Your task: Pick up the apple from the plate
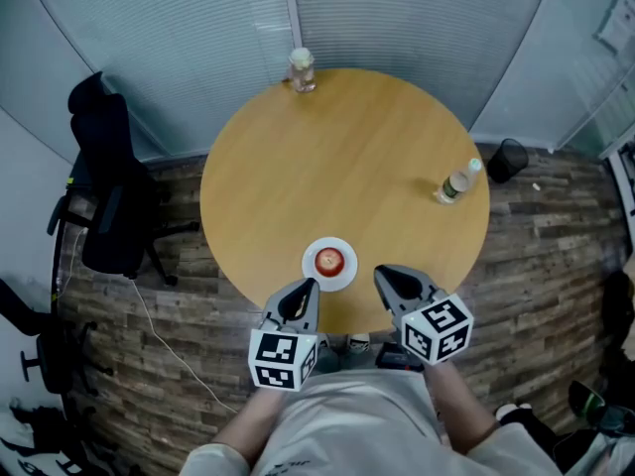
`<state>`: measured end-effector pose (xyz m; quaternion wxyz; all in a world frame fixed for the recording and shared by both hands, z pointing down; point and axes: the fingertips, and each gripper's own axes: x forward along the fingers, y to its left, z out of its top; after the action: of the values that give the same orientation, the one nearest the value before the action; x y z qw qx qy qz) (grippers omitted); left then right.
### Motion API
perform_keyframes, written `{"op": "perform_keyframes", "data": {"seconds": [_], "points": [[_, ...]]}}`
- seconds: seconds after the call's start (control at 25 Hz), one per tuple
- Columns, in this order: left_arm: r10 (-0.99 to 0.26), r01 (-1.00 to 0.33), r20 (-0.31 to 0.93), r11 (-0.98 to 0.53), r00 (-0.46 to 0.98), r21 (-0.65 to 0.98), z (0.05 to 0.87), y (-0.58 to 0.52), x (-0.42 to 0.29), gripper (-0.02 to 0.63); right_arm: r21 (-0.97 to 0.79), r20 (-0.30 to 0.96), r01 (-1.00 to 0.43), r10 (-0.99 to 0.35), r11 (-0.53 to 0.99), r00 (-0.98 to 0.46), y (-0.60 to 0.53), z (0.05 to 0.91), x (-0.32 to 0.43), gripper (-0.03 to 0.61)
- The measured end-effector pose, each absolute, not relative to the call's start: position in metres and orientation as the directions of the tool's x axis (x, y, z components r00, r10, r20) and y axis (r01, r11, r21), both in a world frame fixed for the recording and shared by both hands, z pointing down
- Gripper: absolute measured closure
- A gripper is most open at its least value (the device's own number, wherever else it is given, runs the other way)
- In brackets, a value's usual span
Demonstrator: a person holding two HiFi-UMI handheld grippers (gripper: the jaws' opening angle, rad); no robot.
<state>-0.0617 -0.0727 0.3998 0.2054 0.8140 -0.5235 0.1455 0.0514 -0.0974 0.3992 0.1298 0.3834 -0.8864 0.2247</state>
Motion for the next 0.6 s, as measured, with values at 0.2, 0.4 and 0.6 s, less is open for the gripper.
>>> {"op": "perform_keyframes", "data": {"seconds": [0.2,0.4,0.6], "points": [[-0.78,-0.915,0.479,-0.364,0.402,0.174,0.414,-0.082,-0.065,0.611,-0.279,0.427,-0.736,-0.606,0.617,-0.671,-0.106,0.409,0.047,0.548],[-0.764,-0.913,0.502,-0.363,0.406,0.185,0.429,-0.09,-0.065,0.609,-0.273,0.449,-0.737,-0.595,0.618,-0.666,-0.112,0.42,0.043,0.548],[-0.76,-0.911,0.503,-0.359,0.413,0.205,0.436,-0.098,-0.065,0.61,-0.279,0.471,-0.744,-0.589,0.607,-0.657,-0.118,0.433,0.046,0.546]]}}
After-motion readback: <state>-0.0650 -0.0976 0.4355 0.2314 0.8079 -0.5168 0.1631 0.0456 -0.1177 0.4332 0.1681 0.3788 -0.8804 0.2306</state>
